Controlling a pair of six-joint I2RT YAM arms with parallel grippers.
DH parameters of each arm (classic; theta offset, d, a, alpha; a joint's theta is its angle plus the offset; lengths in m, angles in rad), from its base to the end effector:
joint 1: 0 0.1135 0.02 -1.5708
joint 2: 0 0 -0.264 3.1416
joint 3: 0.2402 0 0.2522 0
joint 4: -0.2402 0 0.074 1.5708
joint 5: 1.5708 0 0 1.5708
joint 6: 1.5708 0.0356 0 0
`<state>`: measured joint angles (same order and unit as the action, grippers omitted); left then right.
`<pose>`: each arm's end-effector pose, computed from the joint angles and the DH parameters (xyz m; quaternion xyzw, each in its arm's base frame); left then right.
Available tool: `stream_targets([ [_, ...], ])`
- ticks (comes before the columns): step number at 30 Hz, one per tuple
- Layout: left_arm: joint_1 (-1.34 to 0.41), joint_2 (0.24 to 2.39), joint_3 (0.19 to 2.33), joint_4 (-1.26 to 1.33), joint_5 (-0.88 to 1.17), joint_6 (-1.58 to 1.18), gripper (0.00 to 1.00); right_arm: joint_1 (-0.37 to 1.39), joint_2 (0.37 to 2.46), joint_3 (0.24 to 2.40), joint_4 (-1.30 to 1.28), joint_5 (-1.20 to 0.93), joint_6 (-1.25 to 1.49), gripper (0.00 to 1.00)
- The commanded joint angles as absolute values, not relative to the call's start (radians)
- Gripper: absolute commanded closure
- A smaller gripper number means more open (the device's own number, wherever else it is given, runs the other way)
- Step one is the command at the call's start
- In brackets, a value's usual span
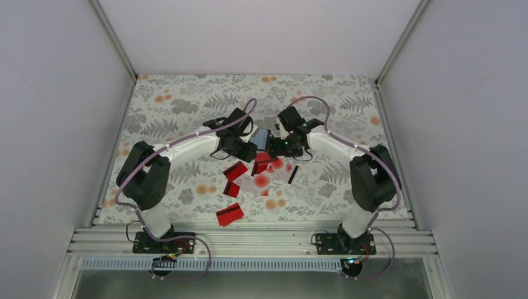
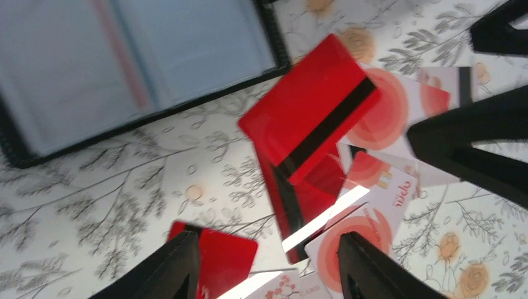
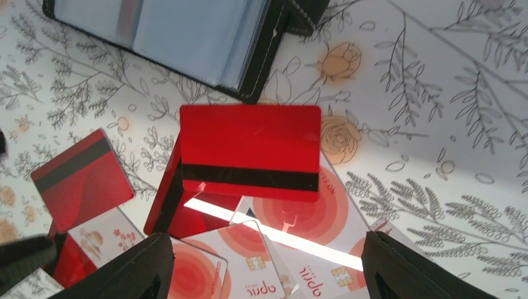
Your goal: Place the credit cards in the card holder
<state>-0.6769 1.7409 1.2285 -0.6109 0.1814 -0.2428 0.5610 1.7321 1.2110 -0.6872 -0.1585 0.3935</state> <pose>0.2725 -0.2272 0.2076 0.2288 0.9440 -0.1772 0.1588 0.2878 0.1875 0.2021 -0.0962 0.9759 0.1517 0.1238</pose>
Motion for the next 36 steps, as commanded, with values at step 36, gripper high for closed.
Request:
stream_targets([
  [36,-0.688,1.853,1.102,-0.748,0.064,-0.080,0.14,0.556,1.455,0.905,-0.681,-0.331,0.437,0.23],
])
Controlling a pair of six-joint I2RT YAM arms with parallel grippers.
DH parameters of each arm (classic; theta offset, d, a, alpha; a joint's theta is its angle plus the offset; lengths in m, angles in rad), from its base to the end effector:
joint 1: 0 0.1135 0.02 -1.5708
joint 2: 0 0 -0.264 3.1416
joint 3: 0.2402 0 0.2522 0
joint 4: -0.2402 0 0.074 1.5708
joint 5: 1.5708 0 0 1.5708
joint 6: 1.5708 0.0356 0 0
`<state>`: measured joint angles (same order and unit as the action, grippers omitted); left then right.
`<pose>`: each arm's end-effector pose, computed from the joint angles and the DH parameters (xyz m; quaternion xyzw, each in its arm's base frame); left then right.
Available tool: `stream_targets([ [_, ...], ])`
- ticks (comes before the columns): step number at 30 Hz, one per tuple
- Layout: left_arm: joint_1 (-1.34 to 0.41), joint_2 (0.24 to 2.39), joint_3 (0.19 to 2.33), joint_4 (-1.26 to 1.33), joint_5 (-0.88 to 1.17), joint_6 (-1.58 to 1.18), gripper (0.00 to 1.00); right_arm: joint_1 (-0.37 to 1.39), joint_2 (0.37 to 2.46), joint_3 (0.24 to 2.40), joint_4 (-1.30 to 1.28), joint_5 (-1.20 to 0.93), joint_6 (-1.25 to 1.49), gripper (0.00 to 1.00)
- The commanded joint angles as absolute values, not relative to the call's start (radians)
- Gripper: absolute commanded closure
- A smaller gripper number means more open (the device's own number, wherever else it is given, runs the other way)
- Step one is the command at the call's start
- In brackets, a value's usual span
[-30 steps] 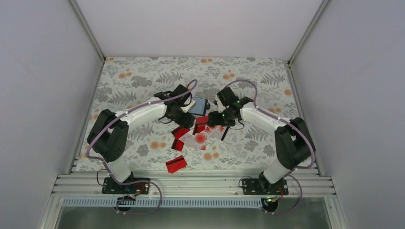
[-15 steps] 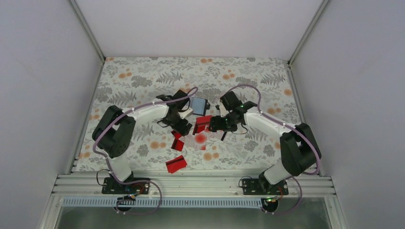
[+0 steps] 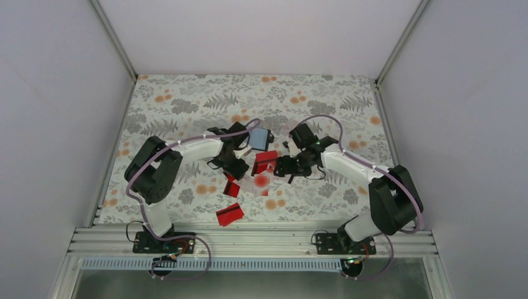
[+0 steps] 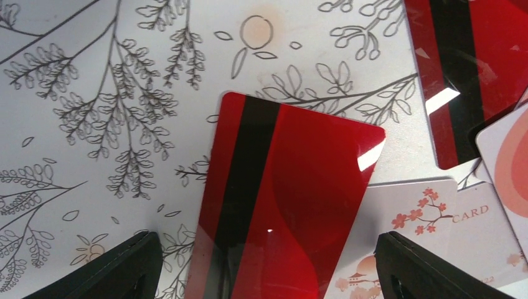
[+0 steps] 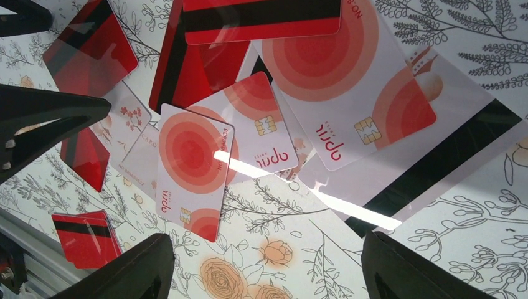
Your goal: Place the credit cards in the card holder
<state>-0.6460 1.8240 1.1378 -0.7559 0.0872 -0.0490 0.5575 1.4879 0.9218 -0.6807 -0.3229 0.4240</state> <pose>0.2598 -0.1998 0.1517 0.2959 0.9521 -0.0628 0.0456 0.2243 0.1532 0.1937 -0.0908 0.9702 0.2149 0.0656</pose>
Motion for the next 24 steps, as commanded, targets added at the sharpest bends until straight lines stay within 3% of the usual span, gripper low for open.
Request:
stream_targets([
  [1,-0.698,1.857,1.099,-0.749,0.056,-0.088,0.14,0.556,1.452,0.903,-0.680,-0.332,0.438,0.23],
  [7,-0.721,1.865,1.063,-0.742,-0.009,-0.129,0.23,0.556,1.428,0.879,-0.677,-0.331,0.446,0.23],
  [12,-0.733,1.875,1.055,-0.730,-0.021,-0.146,0.39,0.556,1.405,0.857,-0.680,-0.327,0.452,0.24],
  [19,-0.765,1.895,1.057,-0.725,-0.018,-0.166,0.53,0.556,1.372,0.842,-0.684,-0.325,0.464,0.24],
  [24,-0.772,1.850,1.073,-0.727,0.001,-0.193,0.56,0.557,1.344,0.838,-0.672,-0.345,0.490,0.24],
])
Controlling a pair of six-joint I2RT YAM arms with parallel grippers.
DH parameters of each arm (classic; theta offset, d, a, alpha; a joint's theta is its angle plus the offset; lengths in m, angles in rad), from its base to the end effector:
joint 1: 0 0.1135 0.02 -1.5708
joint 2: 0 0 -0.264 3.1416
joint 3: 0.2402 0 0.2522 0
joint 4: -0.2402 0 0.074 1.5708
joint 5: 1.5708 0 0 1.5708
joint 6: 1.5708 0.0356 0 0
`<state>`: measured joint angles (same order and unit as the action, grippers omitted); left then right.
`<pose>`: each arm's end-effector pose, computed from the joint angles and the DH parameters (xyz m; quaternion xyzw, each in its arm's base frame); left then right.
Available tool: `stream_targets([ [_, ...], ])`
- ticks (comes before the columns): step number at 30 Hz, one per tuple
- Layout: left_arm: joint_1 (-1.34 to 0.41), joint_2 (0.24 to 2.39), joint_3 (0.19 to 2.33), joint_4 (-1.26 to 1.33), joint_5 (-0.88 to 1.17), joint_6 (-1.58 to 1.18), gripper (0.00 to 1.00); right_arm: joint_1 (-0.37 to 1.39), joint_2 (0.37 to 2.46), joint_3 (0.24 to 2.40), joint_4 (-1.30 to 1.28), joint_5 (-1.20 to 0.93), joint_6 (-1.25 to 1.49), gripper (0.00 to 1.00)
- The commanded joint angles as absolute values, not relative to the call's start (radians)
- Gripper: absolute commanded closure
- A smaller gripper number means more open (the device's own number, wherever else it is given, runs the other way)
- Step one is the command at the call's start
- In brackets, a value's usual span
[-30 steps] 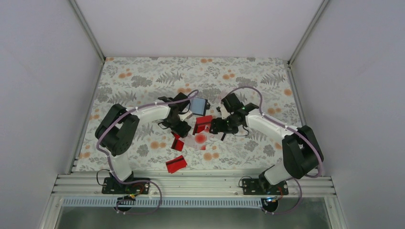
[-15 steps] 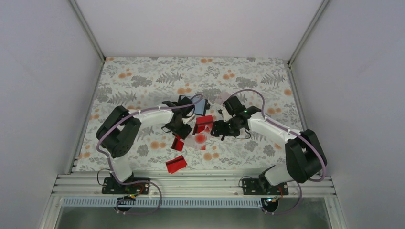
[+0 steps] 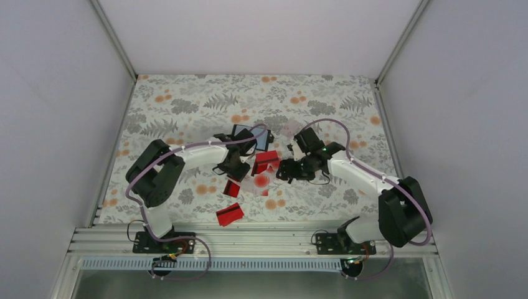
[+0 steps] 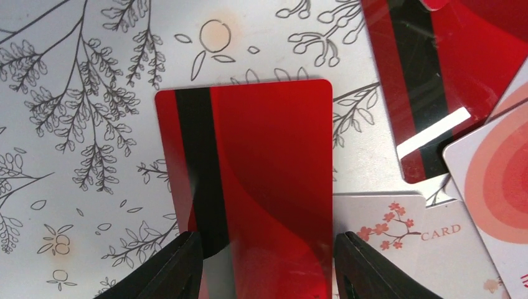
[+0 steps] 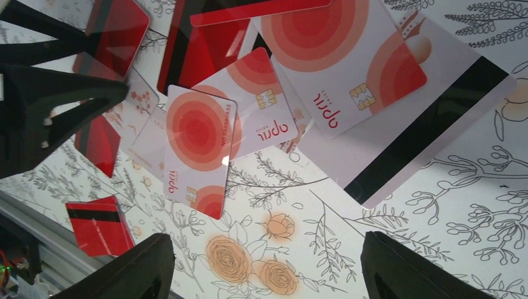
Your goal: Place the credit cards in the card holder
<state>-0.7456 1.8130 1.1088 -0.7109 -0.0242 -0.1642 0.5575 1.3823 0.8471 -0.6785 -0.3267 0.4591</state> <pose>0.2400 -0.2204 0.1487 0.2848 0.9553 -0.0233 0.0752 0.2057 0.1417 0.1986 -0.0766 0.9684 0.2251 0.0752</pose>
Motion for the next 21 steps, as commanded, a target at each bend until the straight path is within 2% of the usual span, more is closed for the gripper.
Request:
stream_targets([
  [1,-0.770,1.835,1.079,-0.726,0.015,-0.199,0.56,0.556,1.337,0.838,-0.665,-0.353,0.500,0.24],
  [11,-0.770,1.731,1.133,-0.752,0.082,-0.246,0.55,0.555,1.276,0.815,-0.542,-0.454,0.651,0.23],
  [12,-0.769,1.720,1.139,-0.760,0.081,-0.248,0.52,0.556,1.273,0.813,-0.534,-0.459,0.660,0.23],
  [14,-0.766,1.696,1.152,-0.782,0.074,-0.248,0.34,0.557,1.275,0.813,-0.520,-0.470,0.667,0.23],
  [16,-0.762,1.692,1.165,-0.809,0.067,-0.234,0.22,0.556,1.287,0.817,-0.514,-0.479,0.665,0.23],
  [18,-0.759,1.702,1.168,-0.834,0.053,-0.218,0.17,0.558,1.308,0.832,-0.520,-0.480,0.654,0.23],
  [21,-0.750,1.721,1.146,-0.836,0.038,-0.208,0.14,0.558,1.321,0.850,-0.526,-0.473,0.648,0.24],
])
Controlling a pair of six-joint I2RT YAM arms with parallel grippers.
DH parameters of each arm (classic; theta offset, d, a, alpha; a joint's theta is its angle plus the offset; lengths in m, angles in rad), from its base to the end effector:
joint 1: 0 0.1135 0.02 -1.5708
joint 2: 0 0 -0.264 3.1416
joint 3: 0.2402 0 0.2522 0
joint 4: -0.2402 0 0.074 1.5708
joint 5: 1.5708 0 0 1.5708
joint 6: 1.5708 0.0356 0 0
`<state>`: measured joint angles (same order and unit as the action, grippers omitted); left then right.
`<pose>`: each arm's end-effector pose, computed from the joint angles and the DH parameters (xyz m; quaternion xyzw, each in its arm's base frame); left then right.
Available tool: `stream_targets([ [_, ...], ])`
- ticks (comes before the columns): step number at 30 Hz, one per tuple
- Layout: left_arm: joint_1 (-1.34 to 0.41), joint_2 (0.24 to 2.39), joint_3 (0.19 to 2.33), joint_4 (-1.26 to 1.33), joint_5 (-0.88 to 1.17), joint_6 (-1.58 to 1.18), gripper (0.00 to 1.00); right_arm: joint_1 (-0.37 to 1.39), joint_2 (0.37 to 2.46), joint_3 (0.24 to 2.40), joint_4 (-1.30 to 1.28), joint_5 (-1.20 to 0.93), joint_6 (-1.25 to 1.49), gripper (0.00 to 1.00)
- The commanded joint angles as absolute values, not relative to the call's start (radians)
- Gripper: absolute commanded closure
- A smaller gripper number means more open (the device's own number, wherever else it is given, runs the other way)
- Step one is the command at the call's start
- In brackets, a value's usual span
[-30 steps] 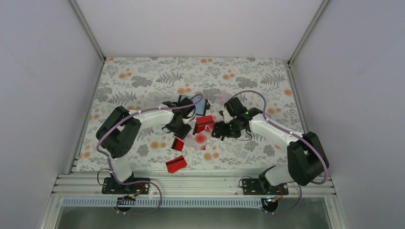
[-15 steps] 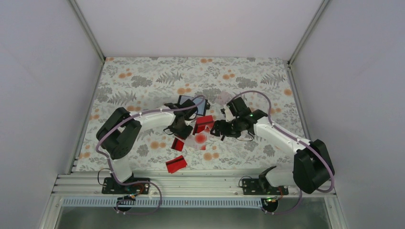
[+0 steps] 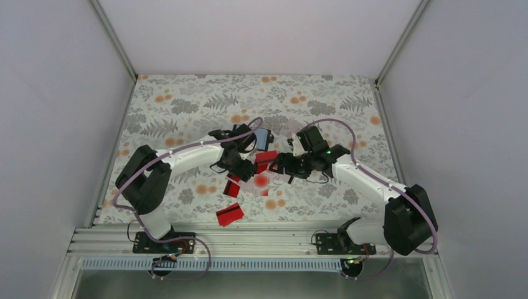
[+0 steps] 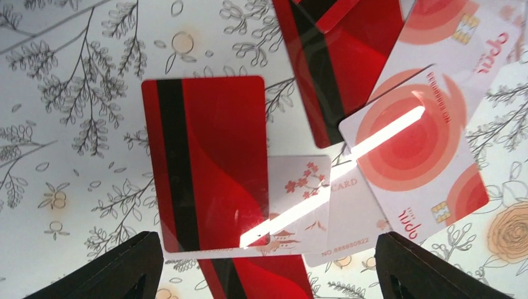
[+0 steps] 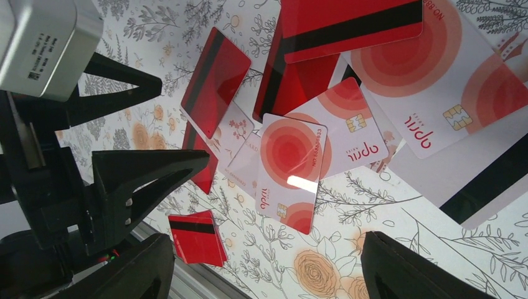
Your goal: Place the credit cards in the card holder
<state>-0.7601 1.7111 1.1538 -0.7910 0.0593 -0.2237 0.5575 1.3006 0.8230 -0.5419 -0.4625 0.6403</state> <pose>0.2310 -0.2225 0.1894 0.2664 0.9570 -0.0784 0.0839 0.2038 0.1458 0.2184 -0.0236 0.9384 0.3315 0.0945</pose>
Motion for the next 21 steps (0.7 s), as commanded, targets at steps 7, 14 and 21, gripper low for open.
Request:
stream_targets([
  [7,-0.732,1.805,1.196,-0.761,0.041,-0.191,0.13,0.561,1.326,0.831,-0.523,-0.480,0.646,0.24],
  [14,-0.728,1.903,1.283,-0.787,-0.049,-0.159,0.12,0.560,1.290,0.796,-0.532,-0.471,0.648,0.24],
  [21,-0.718,1.943,1.299,-0.785,-0.067,-0.148,0.16,0.561,1.269,0.775,-0.541,-0.462,0.648,0.24],
])
